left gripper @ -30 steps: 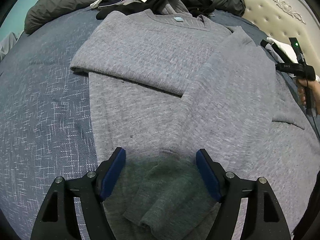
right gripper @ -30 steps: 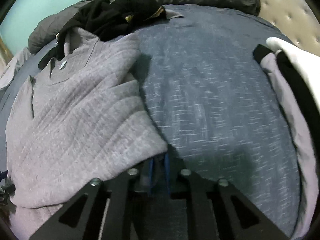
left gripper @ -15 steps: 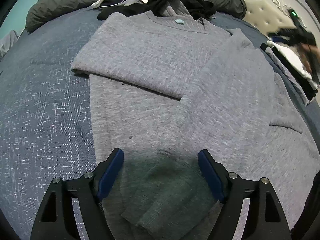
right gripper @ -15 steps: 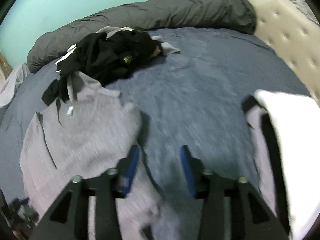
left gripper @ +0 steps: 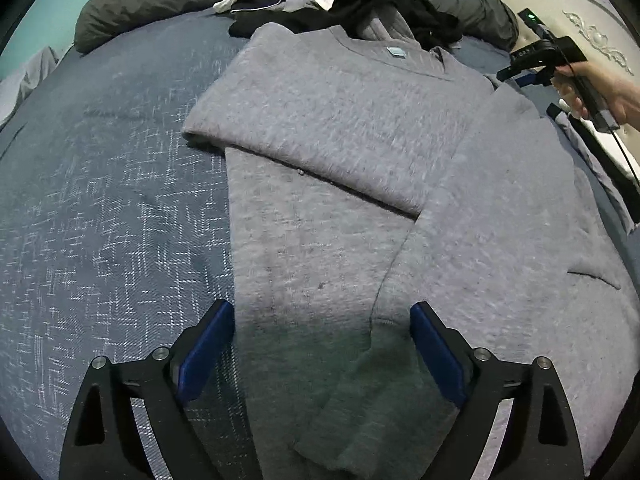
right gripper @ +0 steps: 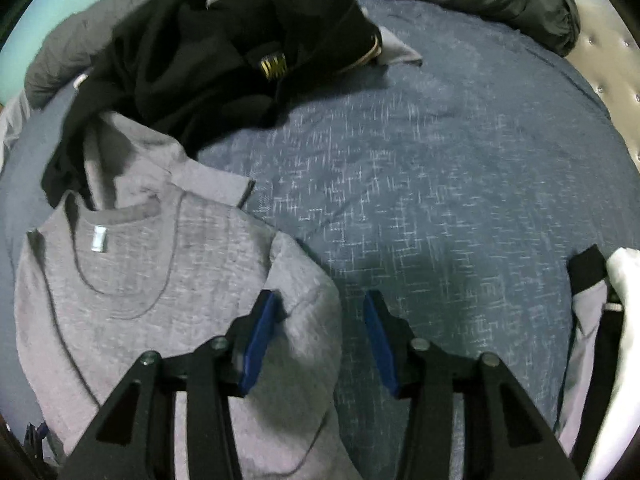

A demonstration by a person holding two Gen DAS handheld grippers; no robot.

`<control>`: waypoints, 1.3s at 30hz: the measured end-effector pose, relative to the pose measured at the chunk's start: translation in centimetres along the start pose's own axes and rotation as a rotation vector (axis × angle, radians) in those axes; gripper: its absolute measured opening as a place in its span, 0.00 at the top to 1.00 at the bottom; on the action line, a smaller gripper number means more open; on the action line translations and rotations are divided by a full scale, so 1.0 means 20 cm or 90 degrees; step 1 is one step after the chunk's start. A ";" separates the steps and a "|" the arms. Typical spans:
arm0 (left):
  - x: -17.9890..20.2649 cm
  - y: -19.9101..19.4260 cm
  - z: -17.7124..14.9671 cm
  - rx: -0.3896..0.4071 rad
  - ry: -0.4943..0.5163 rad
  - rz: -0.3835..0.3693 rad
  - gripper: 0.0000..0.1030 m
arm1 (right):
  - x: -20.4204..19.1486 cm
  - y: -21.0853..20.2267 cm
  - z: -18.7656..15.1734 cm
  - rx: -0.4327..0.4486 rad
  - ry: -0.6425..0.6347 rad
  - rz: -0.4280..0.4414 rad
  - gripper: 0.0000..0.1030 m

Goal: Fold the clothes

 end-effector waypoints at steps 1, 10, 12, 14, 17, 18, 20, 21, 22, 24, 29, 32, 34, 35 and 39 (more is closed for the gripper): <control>0.00 0.00 0.00 -0.001 0.002 0.000 0.09 | 0.01 0.02 0.00 -0.008 0.003 -0.005 0.82; 0.02 0.03 -0.01 -0.003 0.013 0.007 0.07 | 0.16 0.06 0.07 0.013 0.054 -0.086 0.94; 0.02 0.03 -0.01 -0.004 0.011 0.009 0.06 | 0.16 0.09 0.08 0.014 0.054 -0.093 0.94; 0.01 0.03 -0.01 -0.004 0.007 0.006 0.06 | 0.16 0.12 0.10 0.014 0.052 -0.099 0.94; 0.01 0.03 0.00 -0.003 0.005 0.002 0.05 | 0.16 0.15 0.11 0.014 0.056 -0.103 0.94; 0.01 0.03 0.00 -0.002 0.004 0.000 0.05 | 0.16 0.15 0.12 0.017 0.057 -0.100 0.94; 0.01 0.03 0.00 -0.002 0.002 -0.003 0.05 | 0.15 0.14 0.15 0.041 0.060 -0.067 0.94; 0.01 0.03 0.00 -0.003 0.001 -0.004 0.05 | 0.15 0.13 0.16 0.052 0.061 -0.053 0.94; 0.00 0.03 0.00 -0.004 0.001 -0.004 0.04 | 0.15 0.12 0.17 0.060 0.057 -0.041 0.93; 0.01 0.03 0.00 -0.005 0.003 -0.002 0.04 | 0.15 0.07 0.19 0.095 0.051 -0.005 0.93; 0.01 0.03 0.00 -0.005 0.004 0.002 0.04 | 0.27 -0.10 0.19 0.160 0.070 0.007 0.87; 0.01 0.03 0.00 -0.005 0.005 0.004 0.04 | 0.26 -0.14 0.14 0.178 0.043 0.033 0.87; 0.01 0.03 0.00 -0.005 0.006 0.005 0.04 | 0.21 -0.16 0.07 0.178 0.020 0.049 0.87; 0.01 0.03 0.00 -0.005 0.006 0.006 0.04 | 0.19 -0.17 0.03 0.176 0.010 0.056 0.87; 0.00 0.03 0.00 -0.005 0.004 0.005 0.04 | 0.06 -0.05 -0.09 0.150 -0.032 0.088 0.87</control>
Point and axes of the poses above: each gripper's, at about its wrist camera, not at the fingertips, and y roughly the way its jaws point, x to its right, z to its top, the point moved 9 cm from there along y, roughly the way its jaws point, and after that the axes turned 1 degree about -z, right-handed, at the moved point
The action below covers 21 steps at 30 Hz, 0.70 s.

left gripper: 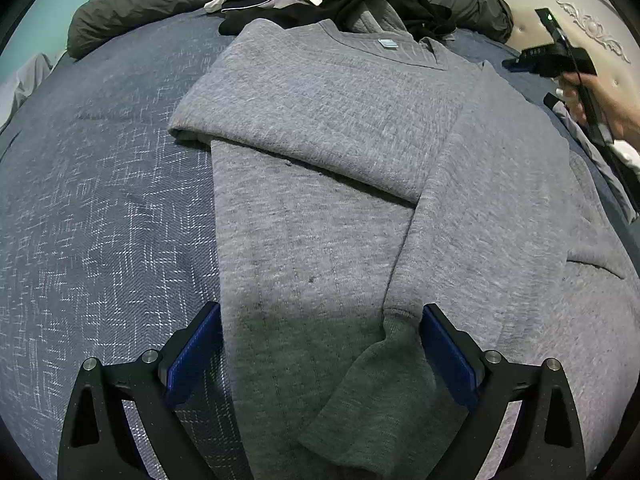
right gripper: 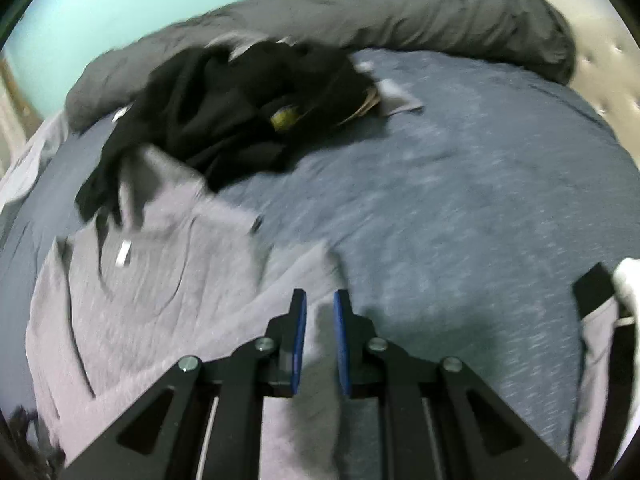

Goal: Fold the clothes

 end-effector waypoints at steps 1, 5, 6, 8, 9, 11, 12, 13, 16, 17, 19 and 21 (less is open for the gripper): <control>0.00 0.00 0.00 0.000 0.000 0.000 0.04 | -0.02 0.03 -0.02 -0.011 -0.005 0.002 0.87; -0.01 0.00 0.00 -0.002 -0.002 -0.003 0.04 | -0.01 0.15 -0.07 -0.041 -0.007 -0.026 0.87; -0.01 0.00 0.00 -0.003 -0.003 -0.004 0.04 | 0.00 0.16 -0.07 -0.044 -0.004 -0.034 0.87; -0.02 0.00 0.00 -0.004 -0.005 -0.007 0.04 | 0.03 0.12 -0.05 -0.022 0.020 -0.044 0.87; -0.02 0.00 0.00 -0.004 -0.006 -0.009 0.04 | 0.04 0.10 -0.03 -0.011 0.032 -0.049 0.87; -0.02 -0.01 0.00 -0.005 -0.011 -0.014 0.04 | 0.05 0.03 -0.04 0.012 0.050 -0.040 0.87; -0.02 -0.01 0.00 -0.006 -0.015 -0.017 0.04 | 0.04 -0.02 -0.05 0.023 0.057 -0.028 0.87; -0.03 -0.02 0.00 -0.006 -0.019 -0.020 0.04 | 0.04 -0.07 -0.06 0.034 0.064 -0.017 0.87; -0.06 -0.05 -0.01 -0.007 -0.034 -0.022 0.04 | -0.02 -0.19 -0.16 0.048 0.068 0.016 0.87; -0.07 -0.06 -0.01 -0.007 -0.037 -0.020 0.04 | -0.03 -0.24 -0.22 0.047 0.069 0.027 0.87; -0.09 -0.09 -0.02 -0.006 -0.039 -0.010 0.04 | -0.07 -0.30 -0.32 0.044 0.066 0.041 0.87; -0.12 -0.12 -0.04 -0.004 -0.043 0.005 0.04 | -0.11 -0.36 -0.42 0.039 0.060 0.050 0.87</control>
Point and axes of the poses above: each gripper's, at about its wrist camera, not at the fingertips, and y roughly the way its jaws point, x to its right, z to its top, the point moved 9 cm from there along y, roughly the way its jaws point, and after that the axes turned 1 degree about -z, right-handed, at the moved point
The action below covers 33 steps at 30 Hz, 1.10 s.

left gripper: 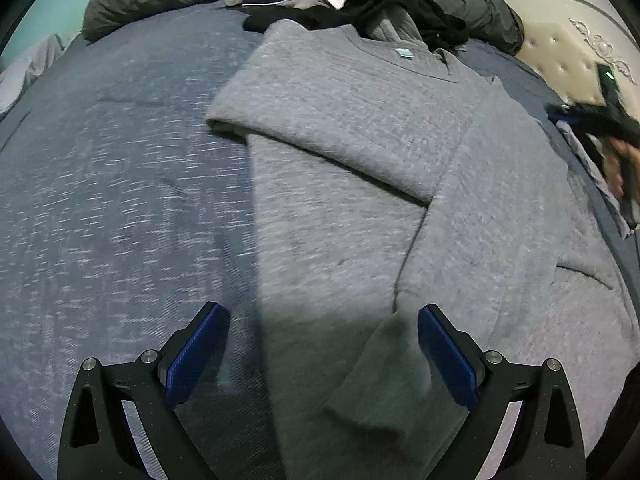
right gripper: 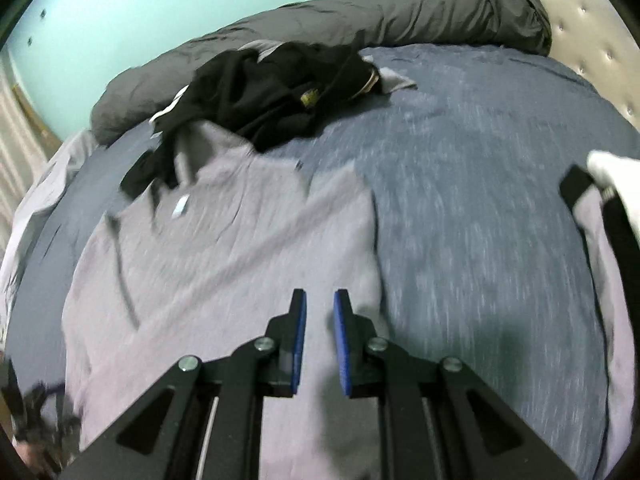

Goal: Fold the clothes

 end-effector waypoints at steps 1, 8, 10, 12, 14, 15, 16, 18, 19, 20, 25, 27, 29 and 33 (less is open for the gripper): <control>-0.02 -0.01 -0.01 0.000 -0.003 0.008 0.04 | -0.02 -0.01 -0.06 -0.006 -0.002 0.004 0.87; -0.06 -0.13 -0.19 -0.006 0.004 0.045 0.04 | -0.11 -0.03 -0.37 -0.075 -0.041 -0.002 0.87; -0.04 -0.14 -0.22 -0.005 0.009 0.048 0.04 | -0.10 -0.03 -0.42 -0.098 -0.048 -0.018 0.87; -0.08 -0.18 -0.27 -0.002 -0.002 0.044 0.04 | -0.10 -0.07 -0.45 -0.099 -0.043 -0.021 0.87; -0.14 -0.24 -0.33 0.001 -0.018 0.039 0.04 | -0.10 -0.15 -0.45 -0.082 -0.016 -0.005 0.87; -0.16 -0.27 -0.35 0.002 -0.026 0.038 0.04 | -0.10 -0.19 -0.46 -0.077 -0.008 0.001 0.87; -0.19 -0.31 -0.36 0.005 -0.034 0.036 0.04 | -0.09 -0.24 -0.47 -0.073 0.000 0.007 0.83; -0.27 -0.39 -0.39 0.013 -0.047 0.032 0.04 | -0.09 -0.32 -0.51 -0.073 0.013 0.018 0.74; -0.26 -0.44 -0.38 0.017 -0.053 0.029 0.04 | -0.08 -0.35 -0.53 -0.075 0.018 0.022 0.72; -0.23 -0.48 -0.37 0.019 -0.058 0.024 0.04 | -0.07 -0.39 -0.56 -0.077 0.020 0.022 0.72; -0.20 -0.64 -0.38 0.017 -0.086 -0.004 0.04 | -0.03 -0.57 -0.71 -0.093 0.035 0.033 0.66; -0.17 -0.69 -0.38 0.011 -0.096 -0.014 0.04 | -0.01 -0.63 -0.80 -0.107 0.032 0.035 0.64; -0.14 -0.70 -0.40 0.012 -0.104 -0.019 0.04 | 0.00 -0.68 -0.88 -0.117 0.022 0.031 0.63; -0.08 -0.71 -0.48 0.010 -0.098 -0.017 0.04 | 0.02 -0.77 -1.03 -0.132 0.022 0.034 0.63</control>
Point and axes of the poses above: each gripper's, at about its wrist camera, not at the fingertips, and y roughly the way its jaws point, x to its right, z to its top, the point moved 9 cm from there along y, roughly the way its jaws point, and after that the axes turned 1 degree about -z, right-handed, at the moved point
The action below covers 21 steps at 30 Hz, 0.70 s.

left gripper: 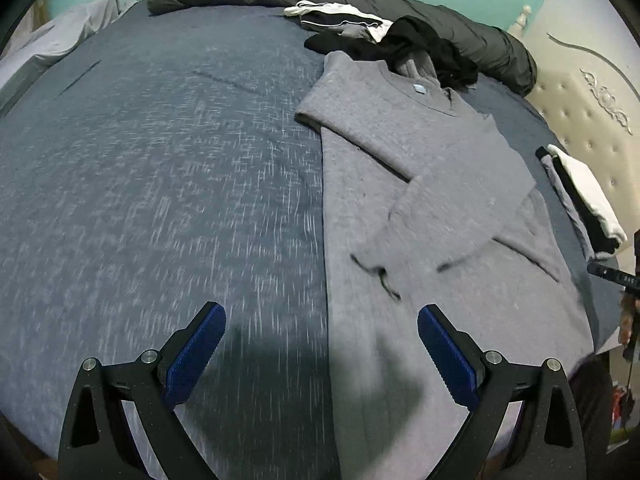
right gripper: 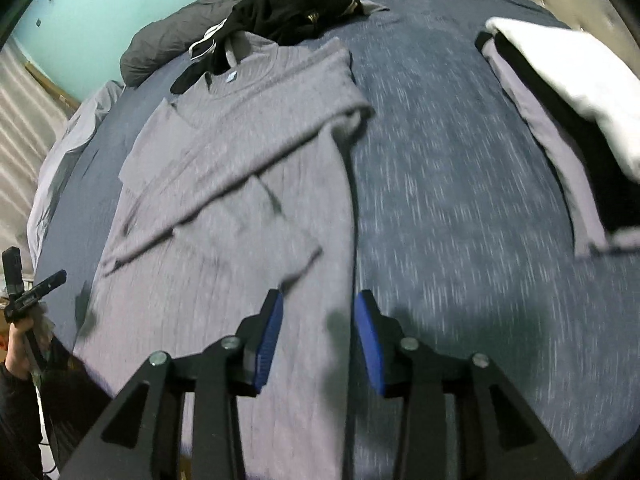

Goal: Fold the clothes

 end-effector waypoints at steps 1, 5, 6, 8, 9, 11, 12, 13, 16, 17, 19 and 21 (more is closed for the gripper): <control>0.02 0.05 -0.01 -0.005 0.004 0.000 0.04 | 0.01 -0.01 -0.03 -0.002 0.005 0.003 0.62; 0.08 0.05 -0.13 -0.031 0.003 -0.010 0.04 | 0.03 -0.06 -0.17 -0.012 0.017 0.014 0.58; 0.09 0.04 -0.15 -0.037 0.002 -0.013 0.04 | 0.03 -0.07 -0.19 -0.015 0.016 0.015 0.58; 0.10 0.04 -0.19 -0.047 -0.001 -0.016 0.04 | 0.03 -0.09 -0.24 -0.021 0.015 0.015 0.58; 0.10 0.04 -0.21 -0.052 -0.004 -0.018 0.04 | 0.03 -0.10 -0.27 -0.023 0.017 0.017 0.58; 0.10 0.05 -0.24 -0.062 -0.008 -0.023 0.04 | 0.04 -0.10 -0.31 -0.028 0.021 0.020 0.57; 0.11 0.05 -0.26 -0.068 -0.009 -0.027 0.04 | 0.04 -0.10 -0.33 -0.031 0.024 0.021 0.57; 0.11 0.05 -0.28 -0.074 -0.008 -0.029 0.04 | 0.04 -0.10 -0.34 -0.034 0.025 0.021 0.57; 0.12 0.06 -0.34 -0.091 -0.003 -0.032 0.04 | 0.05 -0.10 -0.39 -0.044 0.033 0.019 0.57; 0.12 0.06 -0.36 -0.096 -0.004 -0.035 0.05 | 0.05 -0.09 -0.40 -0.049 0.036 0.019 0.57; 0.13 0.07 -0.38 -0.105 -0.010 -0.044 0.06 | 0.05 -0.09 -0.43 -0.056 0.037 0.019 0.57; 0.14 0.08 -0.41 -0.117 -0.014 -0.051 0.11 | 0.05 -0.08 -0.44 -0.062 0.036 0.018 0.57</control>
Point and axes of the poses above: each gripper's, at about its wrist camera, not at the fingertips, and y roughly the way its jaws point, x to its right, z to its top, the point moved 9 cm from there along y, roughly the way its jaws point, and after that the axes turned 1 degree about -z, right-handed, at the moved point
